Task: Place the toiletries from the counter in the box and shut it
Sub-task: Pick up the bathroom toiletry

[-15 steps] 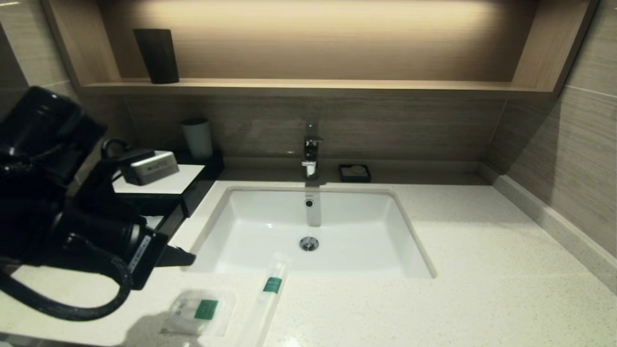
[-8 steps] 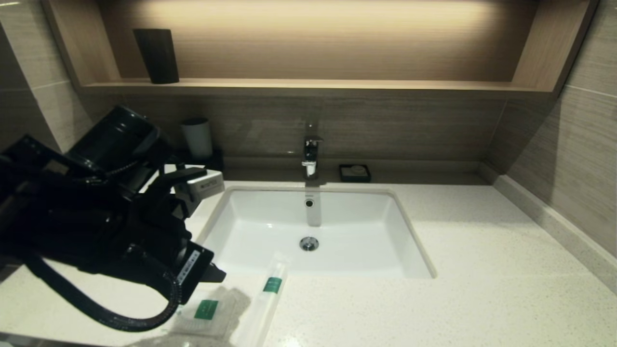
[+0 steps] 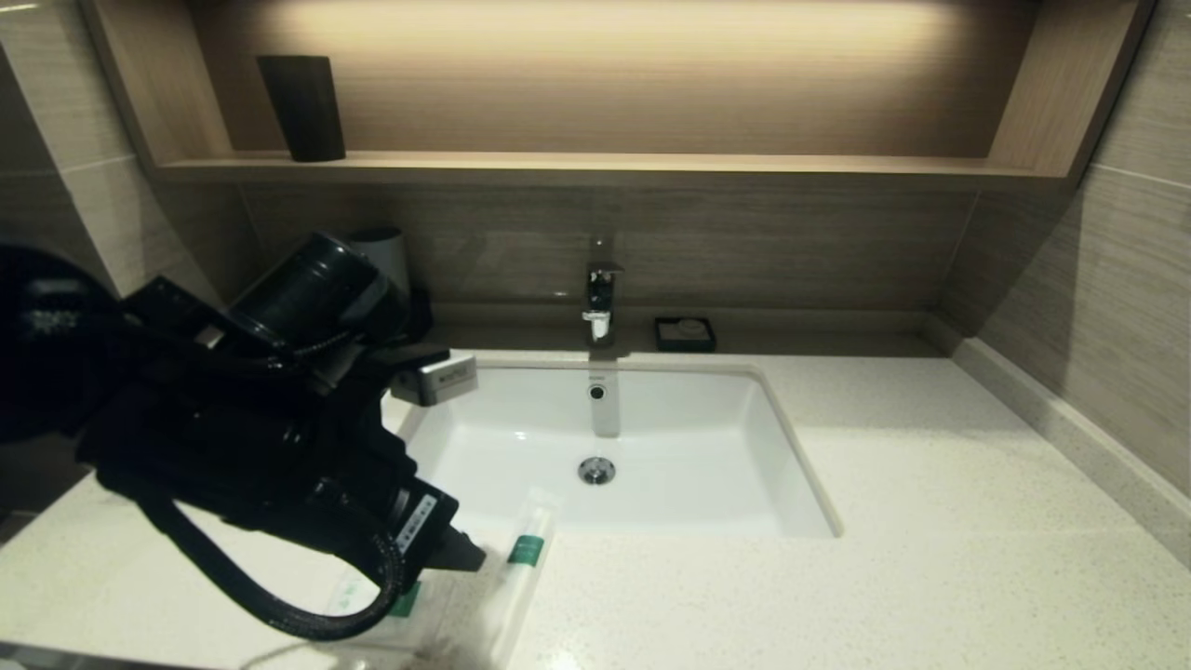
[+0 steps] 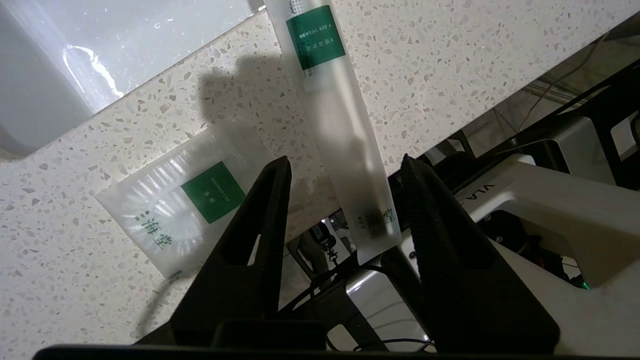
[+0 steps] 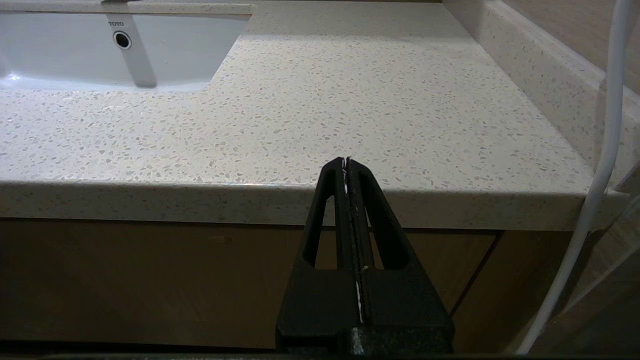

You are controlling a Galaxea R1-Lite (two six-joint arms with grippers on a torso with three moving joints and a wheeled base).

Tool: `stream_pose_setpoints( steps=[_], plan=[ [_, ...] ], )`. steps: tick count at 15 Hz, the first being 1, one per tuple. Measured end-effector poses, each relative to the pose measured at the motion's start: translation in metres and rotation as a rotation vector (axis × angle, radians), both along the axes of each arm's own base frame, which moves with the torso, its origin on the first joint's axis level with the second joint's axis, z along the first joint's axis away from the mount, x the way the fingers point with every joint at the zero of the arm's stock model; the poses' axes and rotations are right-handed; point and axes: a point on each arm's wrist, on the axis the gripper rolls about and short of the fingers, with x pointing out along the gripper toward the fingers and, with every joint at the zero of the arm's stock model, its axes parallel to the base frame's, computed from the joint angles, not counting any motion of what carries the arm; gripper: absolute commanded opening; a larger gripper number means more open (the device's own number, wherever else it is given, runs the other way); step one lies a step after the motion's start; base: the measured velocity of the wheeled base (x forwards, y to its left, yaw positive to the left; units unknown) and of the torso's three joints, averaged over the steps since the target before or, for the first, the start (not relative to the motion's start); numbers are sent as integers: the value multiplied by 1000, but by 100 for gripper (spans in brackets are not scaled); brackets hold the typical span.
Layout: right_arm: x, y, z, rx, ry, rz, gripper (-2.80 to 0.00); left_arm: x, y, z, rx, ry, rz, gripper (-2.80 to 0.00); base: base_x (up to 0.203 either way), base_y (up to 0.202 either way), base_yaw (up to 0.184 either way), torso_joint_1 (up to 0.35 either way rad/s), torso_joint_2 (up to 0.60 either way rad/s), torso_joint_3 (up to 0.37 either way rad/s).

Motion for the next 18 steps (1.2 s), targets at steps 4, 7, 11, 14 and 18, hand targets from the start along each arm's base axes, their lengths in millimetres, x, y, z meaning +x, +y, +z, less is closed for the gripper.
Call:
stream_pose_setpoints(
  steps=[4, 7, 11, 14, 18],
  plan=[
    [0, 0, 0, 0, 0, 0, -280, 4, -11, -10, 27, 18, -25, 0, 0, 0, 0, 0, 0, 0],
    [0, 0, 0, 0, 0, 0, -280, 7, -15, -14, 40, 22, -37, 0, 0, 0, 0, 0, 0, 0],
    [0, 0, 0, 0, 0, 0, -280, 10, -22, -20, 49, 30, -53, 0, 0, 0, 0, 0, 0, 0],
    [0, 0, 0, 0, 0, 0, -280, 13, -26, -25, 55, 36, -62, 0, 0, 0, 0, 0, 0, 0],
    [0, 0, 0, 0, 0, 0, -280, 17, -31, -30, 72, 41, -63, 0, 0, 0, 0, 0, 0, 0]
  ],
)
